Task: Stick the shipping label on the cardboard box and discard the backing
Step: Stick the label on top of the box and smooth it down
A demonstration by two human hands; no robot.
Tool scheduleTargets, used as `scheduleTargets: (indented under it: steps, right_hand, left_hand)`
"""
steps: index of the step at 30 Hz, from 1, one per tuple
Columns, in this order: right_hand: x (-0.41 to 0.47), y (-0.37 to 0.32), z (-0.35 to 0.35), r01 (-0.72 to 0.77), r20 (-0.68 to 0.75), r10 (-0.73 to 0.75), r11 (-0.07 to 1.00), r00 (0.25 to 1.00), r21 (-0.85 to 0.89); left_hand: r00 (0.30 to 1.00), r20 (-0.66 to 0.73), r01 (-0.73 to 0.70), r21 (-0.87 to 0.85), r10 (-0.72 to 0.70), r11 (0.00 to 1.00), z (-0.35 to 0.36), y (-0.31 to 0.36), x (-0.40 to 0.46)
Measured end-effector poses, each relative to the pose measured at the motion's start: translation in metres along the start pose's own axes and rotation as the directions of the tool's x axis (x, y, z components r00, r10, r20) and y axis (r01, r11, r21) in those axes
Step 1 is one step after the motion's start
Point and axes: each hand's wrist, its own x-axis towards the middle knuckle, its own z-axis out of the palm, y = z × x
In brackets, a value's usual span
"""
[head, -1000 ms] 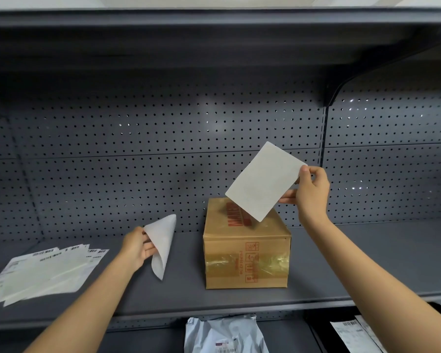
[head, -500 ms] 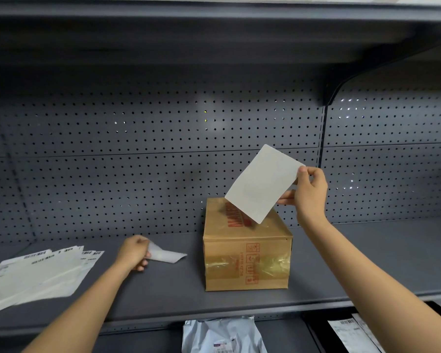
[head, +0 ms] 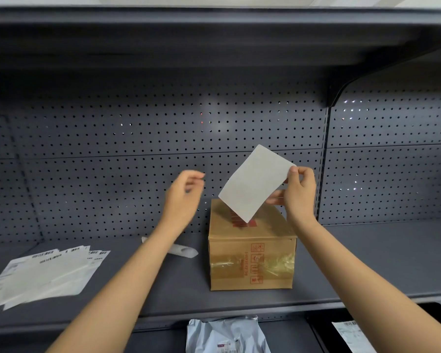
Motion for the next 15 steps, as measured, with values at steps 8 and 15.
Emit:
scheduleTargets:
  steps: [8,15]
  right_hand:
    - [-0.007,-0.008,0.009,-0.022,0.061,0.016,0.994,0.998,0.105]
    - [-0.016,-0.023,0.005,-0.067,0.181,0.035,0.983,0.983,0.170]
  left_hand:
    - [0.934,0.275,-0.289,0.203,0.229,0.935,0.050,0.046,-0.012]
    - [0.948,0.212,-0.264,0.117,0.236,0.957,0.058,0.044,-0.016]
